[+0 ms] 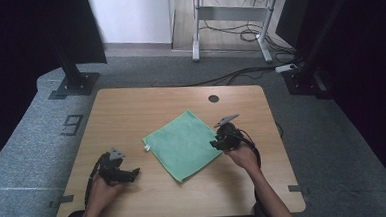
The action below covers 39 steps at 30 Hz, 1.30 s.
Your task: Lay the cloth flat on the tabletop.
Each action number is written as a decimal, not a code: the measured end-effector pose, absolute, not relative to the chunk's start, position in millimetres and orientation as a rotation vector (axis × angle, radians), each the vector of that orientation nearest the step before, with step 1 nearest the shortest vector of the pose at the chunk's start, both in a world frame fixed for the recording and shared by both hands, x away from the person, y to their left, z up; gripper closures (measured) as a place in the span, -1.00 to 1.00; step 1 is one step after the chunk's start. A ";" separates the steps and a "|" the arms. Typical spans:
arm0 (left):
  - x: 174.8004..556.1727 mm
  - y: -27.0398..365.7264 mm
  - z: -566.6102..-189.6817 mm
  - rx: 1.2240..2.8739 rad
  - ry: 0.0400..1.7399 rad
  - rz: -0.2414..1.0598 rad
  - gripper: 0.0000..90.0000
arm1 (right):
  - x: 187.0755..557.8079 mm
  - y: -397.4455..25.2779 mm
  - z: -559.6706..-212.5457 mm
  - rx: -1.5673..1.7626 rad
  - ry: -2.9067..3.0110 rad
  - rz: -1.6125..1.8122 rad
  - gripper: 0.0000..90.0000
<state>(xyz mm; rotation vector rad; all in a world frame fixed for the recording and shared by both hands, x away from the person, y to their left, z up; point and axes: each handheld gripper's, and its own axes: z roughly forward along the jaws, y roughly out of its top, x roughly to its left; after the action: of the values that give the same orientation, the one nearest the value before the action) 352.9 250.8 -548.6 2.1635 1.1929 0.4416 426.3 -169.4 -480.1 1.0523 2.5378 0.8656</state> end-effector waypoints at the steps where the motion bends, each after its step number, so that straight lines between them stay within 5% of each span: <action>1: 353.0 250.5 -548.6 2.162 1.194 0.442 -1.00 | 425.8 -171.2 -480.9 1.060 2.523 0.864 0.21; 5: 352.9 250.5 -548.5 2.163 1.194 0.442 -1.00 | 427.9 -174.5 -485.9 1.075 2.513 0.873 0.17; 21: 352.7 250.3 -548.4 2.163 1.196 0.442 -1.00 | 426.4 -187.0 -527.0 1.182 2.530 0.894 0.76; 26: 352.6 250.3 -548.5 2.162 1.196 0.443 -1.00 | 408.6 -173.9 -526.5 1.115 2.604 0.941 0.70; 27: 352.6 250.3 -548.5 2.162 1.196 0.443 -1.00 | 401.1 -168.8 -521.2 1.072 2.593 0.936 0.51; 32: 352.7 250.3 -548.4 2.162 1.196 0.442 -1.00 | 407.9 -185.1 -506.5 1.146 2.488 0.943 0.34; 39: 352.7 250.3 -548.4 2.162 1.196 0.443 -1.00 | 416.4 -197.3 -528.4 1.226 2.493 0.936 0.22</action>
<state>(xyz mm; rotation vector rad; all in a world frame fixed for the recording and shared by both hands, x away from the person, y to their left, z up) 352.7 250.3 -548.4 2.1625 1.1958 0.4425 416.4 -197.3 -528.4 1.2263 2.4934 0.9356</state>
